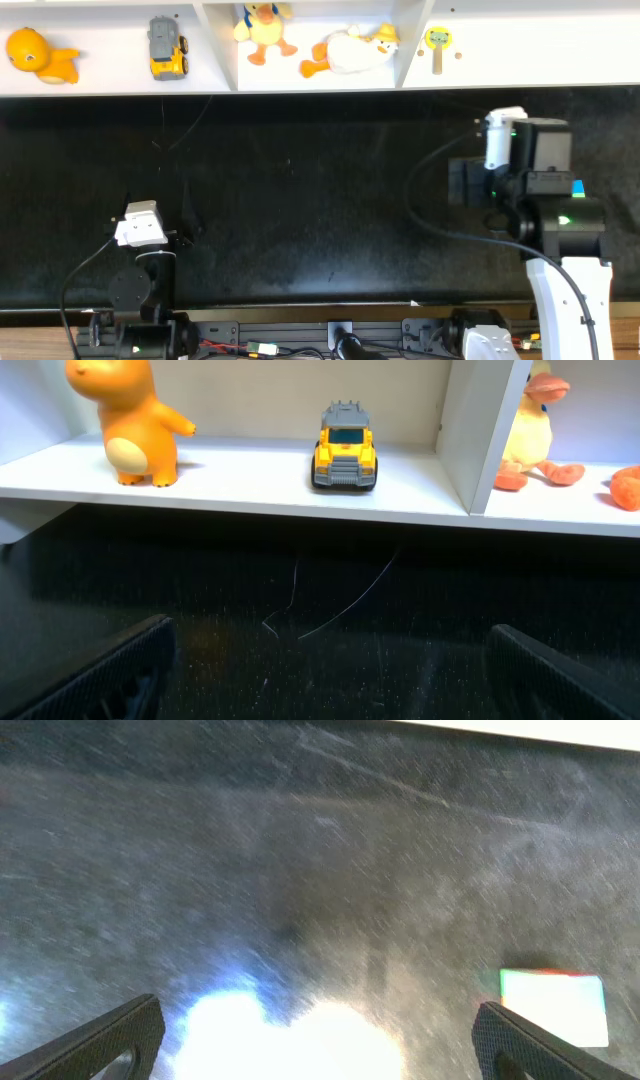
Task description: Store Toys
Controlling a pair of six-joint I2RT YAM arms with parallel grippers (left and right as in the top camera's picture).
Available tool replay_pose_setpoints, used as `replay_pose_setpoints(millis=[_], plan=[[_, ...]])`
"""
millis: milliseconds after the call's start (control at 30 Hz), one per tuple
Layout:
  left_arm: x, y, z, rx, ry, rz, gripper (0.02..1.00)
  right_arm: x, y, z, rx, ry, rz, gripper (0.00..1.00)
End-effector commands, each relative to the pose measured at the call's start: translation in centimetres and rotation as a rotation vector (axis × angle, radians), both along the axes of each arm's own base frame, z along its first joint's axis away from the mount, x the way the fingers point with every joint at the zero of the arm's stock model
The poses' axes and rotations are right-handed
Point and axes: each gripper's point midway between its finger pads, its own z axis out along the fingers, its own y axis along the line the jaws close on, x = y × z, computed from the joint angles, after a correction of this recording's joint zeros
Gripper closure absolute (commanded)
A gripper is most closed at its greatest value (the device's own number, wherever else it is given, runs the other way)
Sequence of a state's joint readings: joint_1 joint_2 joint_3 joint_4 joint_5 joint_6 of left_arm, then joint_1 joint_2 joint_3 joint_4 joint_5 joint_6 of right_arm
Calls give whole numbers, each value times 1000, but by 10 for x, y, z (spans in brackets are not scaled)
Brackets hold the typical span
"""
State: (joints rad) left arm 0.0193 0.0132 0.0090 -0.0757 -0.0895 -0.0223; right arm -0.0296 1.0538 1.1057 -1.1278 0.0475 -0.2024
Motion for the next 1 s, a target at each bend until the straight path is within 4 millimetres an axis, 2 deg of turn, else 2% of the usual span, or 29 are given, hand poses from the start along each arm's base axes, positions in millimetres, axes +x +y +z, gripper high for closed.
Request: replay_pose_setpoints(millis=[33,167,300,433,500,700,833,1000], plan=[[0,-2,1,18,-3,-10,20,-7,-21,-3,-6,15,53,3],[0,-2,1,18,-3,-10,20,-16,-63,-1,1,-8,5,3],[0,-2,1,18,-3,-10,20,-38,-99,-4,-52,16,9,5],[0,-2,1,18,-3,-10,20,-63,-123,-15,-97,82,62,5],[0,-2,1,18,-3,-10,20,-67,-131,-18,-98,84,84,7],[0,-2,1,18,-3,-10,20,-71,-164,-40,-67,101,111,3],[0,-2,1,18,-3,-10,20,-73,-176,-60,-34,140,146,7],[0,-2,1,18,-3,-10,20,-54,-203,-79,-32,84,127,5]])
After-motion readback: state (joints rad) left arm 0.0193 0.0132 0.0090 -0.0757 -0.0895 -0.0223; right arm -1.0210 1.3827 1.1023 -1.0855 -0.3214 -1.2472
